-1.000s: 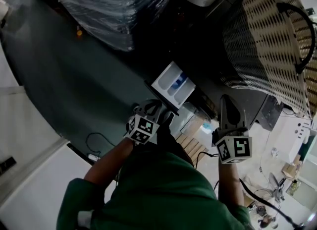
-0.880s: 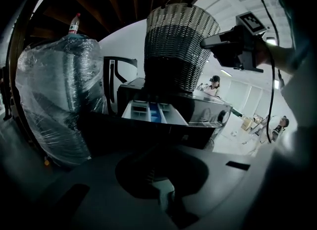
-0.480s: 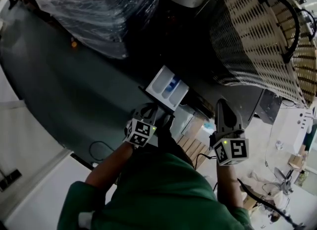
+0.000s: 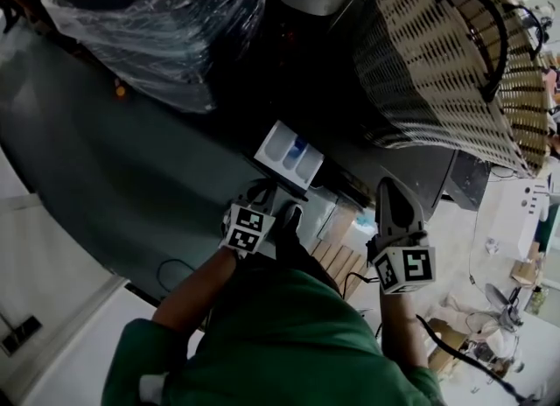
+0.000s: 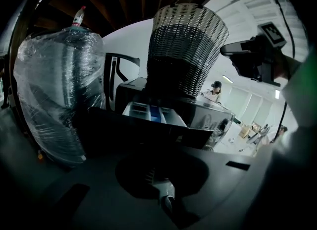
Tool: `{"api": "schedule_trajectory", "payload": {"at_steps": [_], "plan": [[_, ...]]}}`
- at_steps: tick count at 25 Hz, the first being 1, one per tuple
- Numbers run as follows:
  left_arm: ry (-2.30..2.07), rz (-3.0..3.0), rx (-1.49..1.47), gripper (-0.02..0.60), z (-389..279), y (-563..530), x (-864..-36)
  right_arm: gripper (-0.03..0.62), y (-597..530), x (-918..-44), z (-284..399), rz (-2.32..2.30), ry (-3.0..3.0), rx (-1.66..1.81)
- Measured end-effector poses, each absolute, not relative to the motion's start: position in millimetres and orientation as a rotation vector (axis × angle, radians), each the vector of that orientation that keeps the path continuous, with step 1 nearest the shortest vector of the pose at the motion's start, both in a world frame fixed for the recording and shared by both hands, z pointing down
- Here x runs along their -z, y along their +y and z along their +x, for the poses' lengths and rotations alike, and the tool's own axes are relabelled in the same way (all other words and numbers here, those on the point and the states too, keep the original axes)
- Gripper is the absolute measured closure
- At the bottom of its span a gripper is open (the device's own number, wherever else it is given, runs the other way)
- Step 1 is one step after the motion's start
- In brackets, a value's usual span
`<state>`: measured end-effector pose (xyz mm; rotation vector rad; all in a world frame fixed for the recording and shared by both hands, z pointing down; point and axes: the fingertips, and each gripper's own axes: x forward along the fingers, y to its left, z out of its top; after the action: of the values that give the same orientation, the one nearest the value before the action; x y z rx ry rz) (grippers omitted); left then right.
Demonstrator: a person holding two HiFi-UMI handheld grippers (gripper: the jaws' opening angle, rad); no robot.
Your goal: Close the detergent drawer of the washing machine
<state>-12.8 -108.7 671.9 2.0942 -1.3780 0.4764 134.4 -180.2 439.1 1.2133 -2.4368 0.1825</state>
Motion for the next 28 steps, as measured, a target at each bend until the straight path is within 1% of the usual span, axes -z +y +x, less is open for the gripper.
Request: {"api": "schedule_trajectory", "payload": {"at_steps": [18, 28], "plan": [[-1.334, 2.148, -0.470, 0.560, -1.3, -161.5, -669.9, 0.579, -183.6, -434.2, 157.6, 1.324, -2.386, -0.184], [-1.314, 2.171, -0.466, 0.560, 3.5, -190.2, -668.4, 0.579, -191.4, -443.5, 159.1, 1.334, -2.370, -0.192]]}}
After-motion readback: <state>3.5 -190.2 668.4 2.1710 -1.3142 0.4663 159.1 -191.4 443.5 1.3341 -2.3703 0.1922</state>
